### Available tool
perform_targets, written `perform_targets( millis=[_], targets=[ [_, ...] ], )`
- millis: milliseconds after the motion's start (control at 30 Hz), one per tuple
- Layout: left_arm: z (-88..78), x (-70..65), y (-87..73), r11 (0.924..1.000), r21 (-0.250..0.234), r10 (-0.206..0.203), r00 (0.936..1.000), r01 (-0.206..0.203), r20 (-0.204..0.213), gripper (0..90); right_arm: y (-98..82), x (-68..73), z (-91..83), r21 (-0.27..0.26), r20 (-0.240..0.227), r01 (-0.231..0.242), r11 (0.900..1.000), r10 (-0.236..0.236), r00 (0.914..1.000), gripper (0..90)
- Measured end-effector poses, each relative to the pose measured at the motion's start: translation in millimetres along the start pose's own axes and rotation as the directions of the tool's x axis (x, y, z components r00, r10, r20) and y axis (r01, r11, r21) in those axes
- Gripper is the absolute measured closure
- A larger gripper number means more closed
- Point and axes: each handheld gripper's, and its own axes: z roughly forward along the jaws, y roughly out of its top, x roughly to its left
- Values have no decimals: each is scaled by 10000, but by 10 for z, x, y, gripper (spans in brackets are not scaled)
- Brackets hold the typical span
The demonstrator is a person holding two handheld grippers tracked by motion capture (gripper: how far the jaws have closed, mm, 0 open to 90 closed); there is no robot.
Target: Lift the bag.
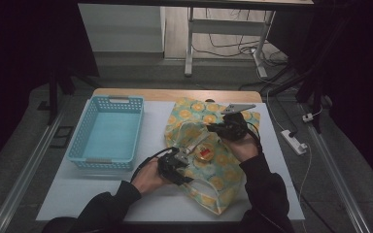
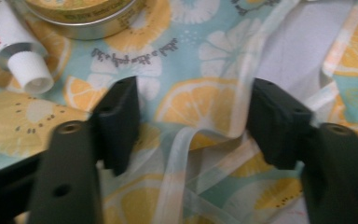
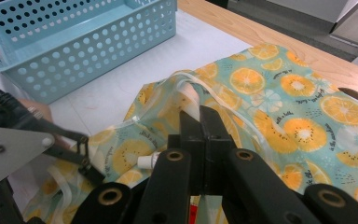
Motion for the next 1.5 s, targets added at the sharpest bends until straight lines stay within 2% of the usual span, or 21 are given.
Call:
perform_targets(
  millis=[167,300,433,567,800,1133,1300,1433,1500],
  targets=[
    [-14,-46,24,9999,75,70,9997,-71,215,700,1,3,3,-2,-17,26,10000,-26,10000,897],
    [-6,-55,37,9990,135,-435,9981,430,442,885,1,9,9,16,-25,32,10000,-32,10000,897],
    [-10,-42,48,9958,222,-904,9945,893,526,895,-2,9,15,44,-38,25,10000,-25,10000,897],
    [-20,-18,50,9897,192,-1431,9868,1421,761,896,-5,12,22,73,-28,-5,10000,5,10000,897],
    [-134,-23,105,9881,25,-1537,9837,1541,930,896,-17,0,32,114,-18,-5,9999,5,10000,897],
    [-327,24,160,9798,-431,-1896,9759,1951,1083,896,9,26,-8,30,-31,68,10000,-68,10000,898],
    [-442,73,189,9700,-798,-2185,9673,2298,1288,896,33,61,-14,-22,-144,177,9998,-178,9997,897],
    [-564,124,214,9560,-1236,-2476,9576,2662,1470,897,45,77,-25,-21,-184,218,9998,-218,9996,897],
    [-623,154,229,9504,-1428,-2544,9547,2763,1540,897,51,72,-37,-63,-196,221,9997,-222,9996,898]
  ],
)
